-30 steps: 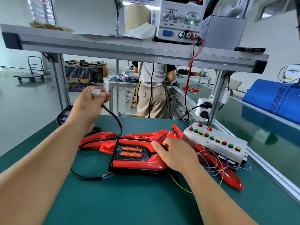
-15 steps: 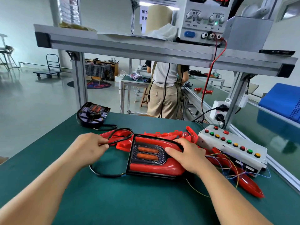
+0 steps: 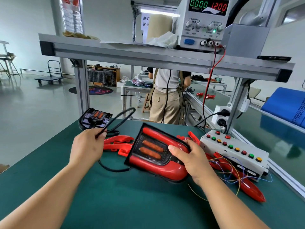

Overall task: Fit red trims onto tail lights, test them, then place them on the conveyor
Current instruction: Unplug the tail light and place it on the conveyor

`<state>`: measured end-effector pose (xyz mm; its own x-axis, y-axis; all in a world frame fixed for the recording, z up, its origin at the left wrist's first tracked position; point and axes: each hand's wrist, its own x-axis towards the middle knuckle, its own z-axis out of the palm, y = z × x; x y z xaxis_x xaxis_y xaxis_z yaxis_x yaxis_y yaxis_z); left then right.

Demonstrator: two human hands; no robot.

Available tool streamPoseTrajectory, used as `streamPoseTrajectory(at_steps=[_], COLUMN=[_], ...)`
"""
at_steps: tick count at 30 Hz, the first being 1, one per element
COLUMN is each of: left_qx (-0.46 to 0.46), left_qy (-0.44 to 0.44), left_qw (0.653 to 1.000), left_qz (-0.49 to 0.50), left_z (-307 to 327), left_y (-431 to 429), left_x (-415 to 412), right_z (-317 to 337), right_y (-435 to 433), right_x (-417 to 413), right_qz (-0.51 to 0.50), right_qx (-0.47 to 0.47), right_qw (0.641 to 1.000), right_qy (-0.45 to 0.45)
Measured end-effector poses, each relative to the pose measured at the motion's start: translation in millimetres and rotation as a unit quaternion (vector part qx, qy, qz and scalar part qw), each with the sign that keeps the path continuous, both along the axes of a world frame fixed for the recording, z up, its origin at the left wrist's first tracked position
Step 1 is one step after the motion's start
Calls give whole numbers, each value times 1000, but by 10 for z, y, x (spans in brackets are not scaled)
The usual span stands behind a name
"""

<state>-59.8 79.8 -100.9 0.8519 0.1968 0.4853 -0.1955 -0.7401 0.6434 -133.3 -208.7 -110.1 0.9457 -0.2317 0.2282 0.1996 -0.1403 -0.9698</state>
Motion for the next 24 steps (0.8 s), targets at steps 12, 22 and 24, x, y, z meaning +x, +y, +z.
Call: streamPoseTrajectory(at_steps=[12, 22, 24], left_qx=[-458, -664, -679], left_qy=[169, 302, 319], left_qw=[840, 610, 595], left_qz=[-238, -311, -289], left_z=[-83, -73, -53], left_y=[-1162, -1310, -1323], left_x=[-278, -487, -497], right_z=[207, 172, 166], right_y=[564, 620, 615], right_x=[-20, -94, -98], right_qz=[24, 3, 12], right_qx=[429, 433, 440], right_qw=[903, 901, 897], right_qy=[14, 33, 38])
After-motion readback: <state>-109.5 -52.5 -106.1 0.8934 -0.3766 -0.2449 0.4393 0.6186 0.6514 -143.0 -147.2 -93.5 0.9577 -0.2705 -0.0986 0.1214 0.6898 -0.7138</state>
